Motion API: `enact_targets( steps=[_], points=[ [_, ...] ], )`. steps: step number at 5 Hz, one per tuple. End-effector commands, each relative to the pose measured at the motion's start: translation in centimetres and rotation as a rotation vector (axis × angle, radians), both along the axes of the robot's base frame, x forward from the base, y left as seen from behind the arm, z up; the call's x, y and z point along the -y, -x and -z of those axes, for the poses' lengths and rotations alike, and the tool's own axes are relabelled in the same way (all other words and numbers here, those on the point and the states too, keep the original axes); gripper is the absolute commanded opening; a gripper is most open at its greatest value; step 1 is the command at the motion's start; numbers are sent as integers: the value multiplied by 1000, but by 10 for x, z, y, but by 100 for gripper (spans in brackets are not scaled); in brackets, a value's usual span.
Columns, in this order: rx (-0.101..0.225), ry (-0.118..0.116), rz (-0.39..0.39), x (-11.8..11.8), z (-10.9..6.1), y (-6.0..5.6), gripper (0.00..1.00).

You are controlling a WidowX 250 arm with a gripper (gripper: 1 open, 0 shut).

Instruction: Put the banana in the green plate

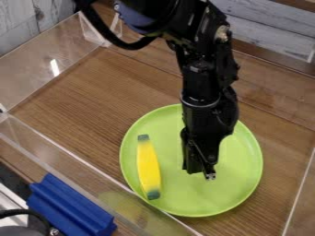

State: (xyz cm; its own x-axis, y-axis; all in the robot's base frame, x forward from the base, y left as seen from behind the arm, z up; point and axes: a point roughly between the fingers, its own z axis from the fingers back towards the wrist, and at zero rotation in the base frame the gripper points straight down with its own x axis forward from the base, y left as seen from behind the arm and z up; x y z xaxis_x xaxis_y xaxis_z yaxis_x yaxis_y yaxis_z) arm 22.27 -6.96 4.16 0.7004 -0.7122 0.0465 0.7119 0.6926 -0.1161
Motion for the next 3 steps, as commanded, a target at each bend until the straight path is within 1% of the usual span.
enact_targets(
  steps=[1,3],
  points=[
    [53,15,2,5,-10,-5,100],
    [53,19,2,7,-8,-5,100]
  ],
)
